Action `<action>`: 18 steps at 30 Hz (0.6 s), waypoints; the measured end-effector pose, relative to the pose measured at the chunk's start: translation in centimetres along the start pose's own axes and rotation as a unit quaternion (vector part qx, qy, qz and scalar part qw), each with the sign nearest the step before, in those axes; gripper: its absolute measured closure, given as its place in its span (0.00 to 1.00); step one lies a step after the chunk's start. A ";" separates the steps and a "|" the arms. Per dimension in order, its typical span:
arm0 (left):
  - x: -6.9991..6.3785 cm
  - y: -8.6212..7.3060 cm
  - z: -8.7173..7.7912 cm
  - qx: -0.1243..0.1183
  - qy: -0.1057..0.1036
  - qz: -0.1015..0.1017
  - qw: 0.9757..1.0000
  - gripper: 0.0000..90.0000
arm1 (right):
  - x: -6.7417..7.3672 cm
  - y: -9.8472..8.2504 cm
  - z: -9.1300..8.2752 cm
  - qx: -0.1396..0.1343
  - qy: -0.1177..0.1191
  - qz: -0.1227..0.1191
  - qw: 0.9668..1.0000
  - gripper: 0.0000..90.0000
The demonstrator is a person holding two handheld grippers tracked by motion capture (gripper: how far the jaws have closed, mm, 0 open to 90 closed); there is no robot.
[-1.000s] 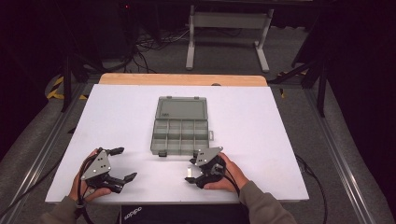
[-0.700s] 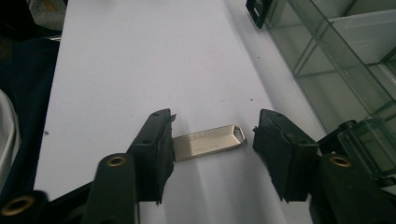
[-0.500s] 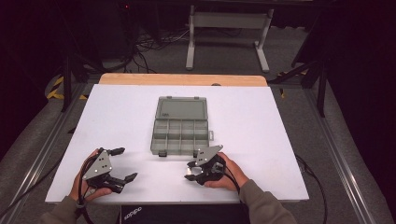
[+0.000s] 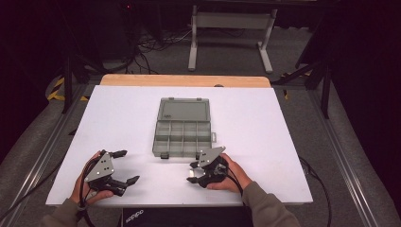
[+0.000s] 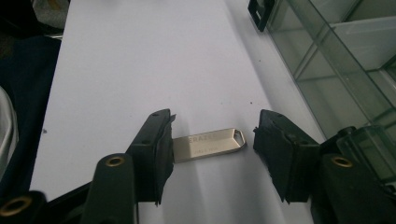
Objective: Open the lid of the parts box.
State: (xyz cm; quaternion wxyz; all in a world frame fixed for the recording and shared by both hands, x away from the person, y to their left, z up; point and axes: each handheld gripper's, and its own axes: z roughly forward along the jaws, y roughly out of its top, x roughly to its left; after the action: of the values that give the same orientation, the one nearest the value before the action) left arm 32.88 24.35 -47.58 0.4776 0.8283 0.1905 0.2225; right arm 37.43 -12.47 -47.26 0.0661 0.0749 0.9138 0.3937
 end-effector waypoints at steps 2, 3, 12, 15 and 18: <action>0.0 0.0 0.0 0.000 -0.001 0.000 1.000 0.06 | -0.2 0.1 0.1 -0.001 0.007 0.004 1.000 0.51; 0.0 0.0 0.0 0.000 0.000 0.000 1.000 0.06 | -0.4 0.1 0.2 -0.001 0.010 0.000 1.000 0.53; 0.3 -0.1 0.0 -0.001 -0.001 -0.006 1.000 0.06 | 0.0 0.0 0.0 -0.005 0.001 0.001 1.000 0.59; 0.4 -0.1 0.0 -0.004 -0.001 -0.010 1.000 0.06 | 0.1 0.0 0.0 -0.006 -0.002 0.002 1.000 0.60; 0.5 -0.1 0.0 -0.006 -0.002 -0.009 1.000 0.06 | 0.3 -0.1 -0.1 -0.008 0.001 0.002 1.000 0.60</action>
State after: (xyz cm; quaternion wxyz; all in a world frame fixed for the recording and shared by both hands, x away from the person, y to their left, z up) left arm 33.24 24.68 -47.55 0.4851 0.8240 0.1957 0.2179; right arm 37.16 -12.49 -47.28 0.0651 0.0757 0.9104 0.4014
